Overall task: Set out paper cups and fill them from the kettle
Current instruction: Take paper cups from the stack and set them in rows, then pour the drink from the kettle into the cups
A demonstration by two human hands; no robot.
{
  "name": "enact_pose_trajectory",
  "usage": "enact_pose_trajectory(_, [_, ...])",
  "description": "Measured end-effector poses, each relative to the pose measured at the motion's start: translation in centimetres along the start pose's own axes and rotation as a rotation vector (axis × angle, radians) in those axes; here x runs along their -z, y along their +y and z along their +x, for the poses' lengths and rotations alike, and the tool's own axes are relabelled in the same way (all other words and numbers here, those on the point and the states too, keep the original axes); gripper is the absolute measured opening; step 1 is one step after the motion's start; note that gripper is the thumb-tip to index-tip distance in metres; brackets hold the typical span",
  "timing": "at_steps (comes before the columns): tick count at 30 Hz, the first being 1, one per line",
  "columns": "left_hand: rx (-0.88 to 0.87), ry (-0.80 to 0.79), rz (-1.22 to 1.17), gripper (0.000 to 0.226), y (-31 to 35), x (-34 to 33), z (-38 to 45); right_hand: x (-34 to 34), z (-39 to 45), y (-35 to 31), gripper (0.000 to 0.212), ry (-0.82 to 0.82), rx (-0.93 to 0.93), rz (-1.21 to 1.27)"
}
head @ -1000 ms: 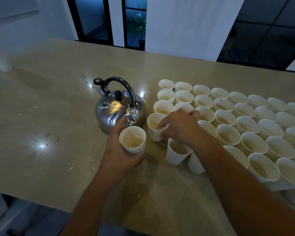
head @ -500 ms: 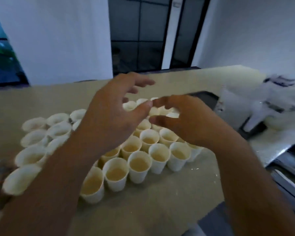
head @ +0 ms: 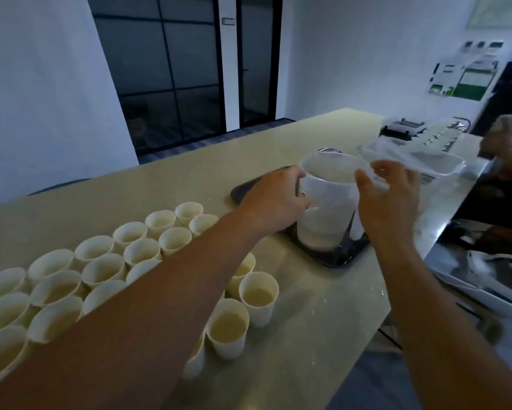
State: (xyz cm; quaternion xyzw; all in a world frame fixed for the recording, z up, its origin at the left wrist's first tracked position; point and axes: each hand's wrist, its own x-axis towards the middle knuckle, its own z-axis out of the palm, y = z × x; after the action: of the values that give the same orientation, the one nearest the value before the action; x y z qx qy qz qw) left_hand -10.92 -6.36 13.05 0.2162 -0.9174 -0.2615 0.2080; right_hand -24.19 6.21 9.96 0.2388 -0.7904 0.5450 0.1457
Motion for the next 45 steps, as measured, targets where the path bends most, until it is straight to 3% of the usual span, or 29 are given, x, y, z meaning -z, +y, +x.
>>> enact_pose_trajectory(3, [-0.010, -0.089, 0.107, 0.070, -0.3, -3.1, 2.8, -2.2, 1.9, 4.9, 0.051, -0.062, -0.218, 0.114])
enact_pose_trajectory(7, [0.001, -0.171, 0.227, 0.080, -1.5, -5.8, 5.3, -4.4, 1.5, 8.4, 0.069, -0.183, -0.329, 0.420])
enact_pose_trajectory(11, [-0.011, -0.167, 0.336, 0.081, -2.5, -6.6, 6.2, -5.4, 1.9, 9.3, 0.083, -0.124, -0.370, 0.521])
enact_pose_trajectory(15, [-0.003, -0.111, 0.342, 0.079, -3.0, -5.5, 6.0, -6.1, 2.7, 7.5, 0.074, -0.054, -0.308, 0.569])
enact_pose_trajectory(18, [-0.039, 0.024, 0.350, 0.071, -3.2, -3.5, 5.4, -5.8, 3.3, 4.8, 0.069, -0.088, -0.232, 0.616])
enact_pose_trajectory(22, [-0.144, 0.230, 0.391, 0.060, -3.8, 2.0, 3.5, -4.6, 3.8, -0.9, 0.047, -0.220, -0.130, 0.693])
enact_pose_trajectory(27, [-0.100, 0.519, 0.435, 0.047, -5.5, 12.1, -1.3, -4.1, 1.5, -9.9, 0.032, -0.416, 0.020, 0.743])
enact_pose_trajectory(32, [0.095, 0.484, 0.416, 0.042, -6.3, 23.4, -9.5, -5.2, -4.1, -17.7, 0.034, -0.655, 0.091, 0.779])
enact_pose_trajectory(37, [0.301, 0.384, 0.391, 0.028, -8.2, 31.2, -19.1, -7.3, -12.1, -24.7, 0.021, -0.884, 0.226, 0.745])
enact_pose_trajectory(45, [0.560, 0.328, 0.446, 0.028, -12.0, 36.2, -34.6, -10.2, -25.0, -32.8, 0.034, -1.186, 0.431, 0.732])
